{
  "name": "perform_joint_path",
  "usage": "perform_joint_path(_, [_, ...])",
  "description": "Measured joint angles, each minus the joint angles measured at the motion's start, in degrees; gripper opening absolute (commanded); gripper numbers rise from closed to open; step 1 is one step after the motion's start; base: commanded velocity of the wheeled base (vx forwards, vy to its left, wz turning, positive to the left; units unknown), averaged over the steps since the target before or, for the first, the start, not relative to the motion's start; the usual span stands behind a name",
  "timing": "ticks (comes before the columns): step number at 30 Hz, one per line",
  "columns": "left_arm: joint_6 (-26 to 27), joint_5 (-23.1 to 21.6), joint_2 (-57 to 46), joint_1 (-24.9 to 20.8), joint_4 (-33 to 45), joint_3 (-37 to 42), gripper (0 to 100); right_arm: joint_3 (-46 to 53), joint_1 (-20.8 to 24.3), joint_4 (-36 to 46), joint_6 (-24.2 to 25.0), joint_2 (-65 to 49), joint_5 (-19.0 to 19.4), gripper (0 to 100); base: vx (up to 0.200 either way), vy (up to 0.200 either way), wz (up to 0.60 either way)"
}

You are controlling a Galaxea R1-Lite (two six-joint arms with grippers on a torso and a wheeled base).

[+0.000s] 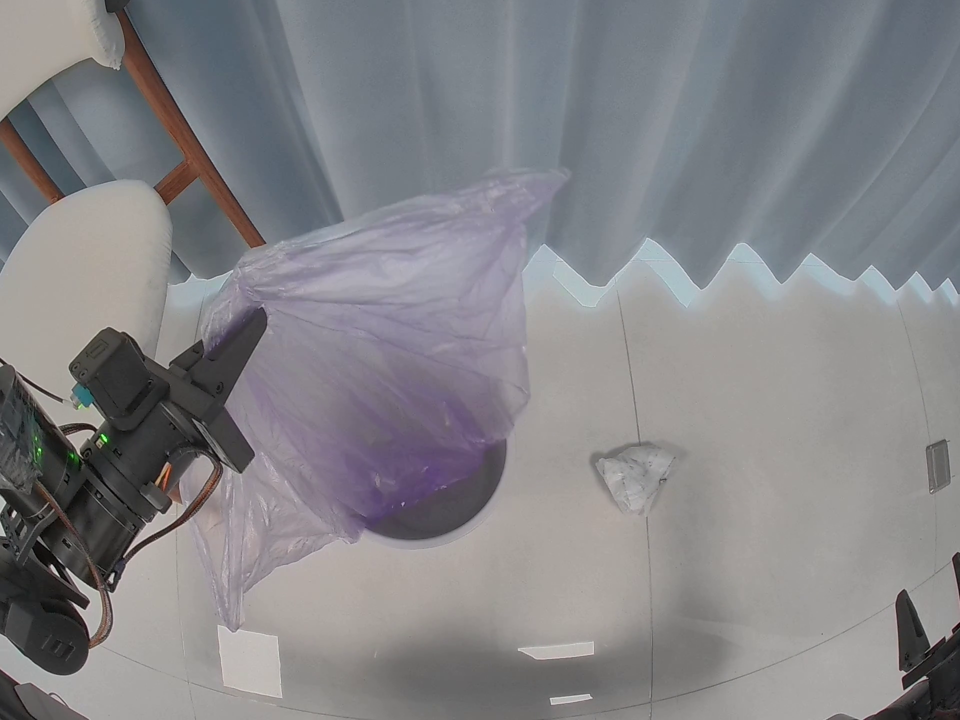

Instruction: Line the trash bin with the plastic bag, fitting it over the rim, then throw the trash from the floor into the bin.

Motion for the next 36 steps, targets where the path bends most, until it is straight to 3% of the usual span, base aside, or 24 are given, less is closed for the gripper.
perform_joint_path(36, [-3.29,-0.52,9.09,3.15,-0.46,-4.28,0,0.00,0.00,0.02,0.00,0.00,0.02,100,0.000,0.000,0.00])
